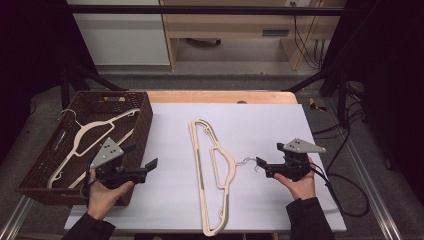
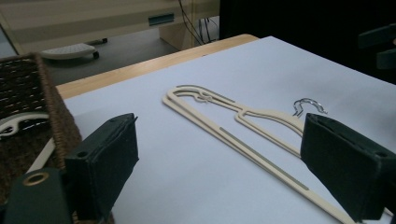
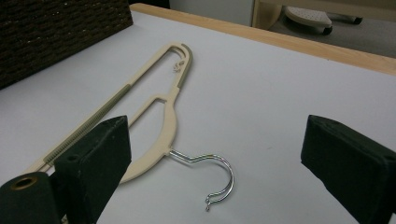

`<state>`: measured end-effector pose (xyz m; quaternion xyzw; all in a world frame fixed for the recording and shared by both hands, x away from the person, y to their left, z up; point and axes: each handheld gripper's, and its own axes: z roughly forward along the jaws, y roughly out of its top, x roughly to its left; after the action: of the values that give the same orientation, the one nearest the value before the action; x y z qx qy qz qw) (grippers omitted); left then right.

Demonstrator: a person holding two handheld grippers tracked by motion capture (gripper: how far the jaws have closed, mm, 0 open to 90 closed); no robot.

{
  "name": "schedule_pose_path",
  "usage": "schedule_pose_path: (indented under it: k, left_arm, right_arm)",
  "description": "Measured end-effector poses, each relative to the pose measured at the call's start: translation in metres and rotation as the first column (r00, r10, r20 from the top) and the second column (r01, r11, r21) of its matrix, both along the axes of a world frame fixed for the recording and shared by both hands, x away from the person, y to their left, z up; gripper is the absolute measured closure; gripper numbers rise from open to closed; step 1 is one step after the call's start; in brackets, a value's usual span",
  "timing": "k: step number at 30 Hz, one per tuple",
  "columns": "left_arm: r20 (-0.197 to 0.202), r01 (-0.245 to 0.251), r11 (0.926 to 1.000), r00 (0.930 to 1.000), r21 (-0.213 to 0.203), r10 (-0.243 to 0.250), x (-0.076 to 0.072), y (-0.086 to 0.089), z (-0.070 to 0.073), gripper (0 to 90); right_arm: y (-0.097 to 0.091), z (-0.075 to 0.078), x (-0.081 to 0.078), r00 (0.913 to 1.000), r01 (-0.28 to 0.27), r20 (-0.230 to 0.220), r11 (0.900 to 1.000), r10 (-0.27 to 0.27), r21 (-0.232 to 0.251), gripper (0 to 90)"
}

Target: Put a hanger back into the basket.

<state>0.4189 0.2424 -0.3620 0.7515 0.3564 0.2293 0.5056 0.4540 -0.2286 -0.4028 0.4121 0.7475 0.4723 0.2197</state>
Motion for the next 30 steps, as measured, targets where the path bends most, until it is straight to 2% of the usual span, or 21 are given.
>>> schedule_pose_path:
  k: [4,6,11,16,18,19,22,23,26,27,28,29,30]
  left_arm:
    - [-0.012,0.023,0.9997,0.9997,0.003,-0.023,-0.001,-0.010,-0.007,11.3]
    - [-0.018,0.051,0.9986,0.9985,0.013,-0.051,-0.002,-0.018,-0.012,11.2]
    - [-0.047,0.091,0.9955,0.9949,0.025,-0.090,-0.001,-0.032,-0.024,11.3]
    - [-0.069,0.116,0.9920,0.9912,0.048,-0.113,0.000,-0.042,-0.035,11.2]
    - [-0.077,0.123,0.9906,0.9900,0.060,-0.118,0.000,-0.046,-0.038,11.2]
    - [-0.080,0.126,0.9901,0.9894,0.061,-0.121,0.000,-0.047,-0.039,11.2]
    - [-0.087,0.128,0.9898,0.9887,0.062,-0.122,0.001,-0.048,-0.042,11.2]
    - [-0.092,0.129,0.9896,0.9881,0.063,-0.123,0.001,-0.049,-0.043,11.3]
    - [-0.104,0.133,0.9881,0.9867,0.077,-0.125,0.002,-0.051,-0.046,11.3]
    - [-0.104,0.133,0.9881,0.9867,0.077,-0.125,0.002,-0.051,-0.046,11.3]
    - [-0.107,0.137,0.9873,0.9859,0.080,-0.128,0.002,-0.052,-0.048,11.3]
    - [-0.110,0.138,0.9868,0.9856,0.085,-0.128,0.002,-0.053,-0.049,11.4]
    - [-0.112,0.141,0.9860,0.9851,0.089,-0.131,0.001,-0.054,-0.049,11.4]
  right_arm:
    - [0.001,-0.006,0.003,1.0000,0.001,-0.007,0.9999,-0.001,-0.011,10.0]
    - [0.002,-0.009,0.005,1.0000,0.007,-0.007,0.9999,-0.007,-0.013,12.0]
    - [0.005,-0.018,0.010,0.9992,0.016,-0.036,0.9994,-0.017,-0.030,17.3]
    - [0.006,-0.029,0.018,0.9958,0.043,-0.079,0.9980,-0.046,-0.048,25.9]
    - [0.007,-0.035,0.023,0.9943,0.035,-0.099,0.9973,-0.041,-0.065,28.9]
    - [0.007,-0.038,0.026,0.9938,0.037,-0.101,0.9953,-0.046,-0.089,31.8]
    - [0.009,-0.047,0.034,0.9904,0.038,-0.128,0.9935,-0.051,-0.107,39.2]
    - [0.011,-0.050,0.037,0.9868,0.044,-0.150,0.9933,-0.060,-0.107,41.9]
    - [0.014,-0.063,0.046,0.9806,0.032,-0.187,0.9899,-0.058,-0.138,49.4]
    - [0.014,-0.063,0.046,0.9806,0.032,-0.187,0.9899,-0.058,-0.138,49.4]
    - [0.015,-0.069,0.049,0.9769,0.016,-0.207,0.9850,-0.052,-0.172,54.5]
    - [0.016,-0.070,0.049,0.9749,0.015,-0.216,0.9849,-0.053,-0.173,56.5]
    - [0.016,-0.072,0.050,0.9765,0.016,-0.209,0.9842,-0.053,-0.176,57.6]
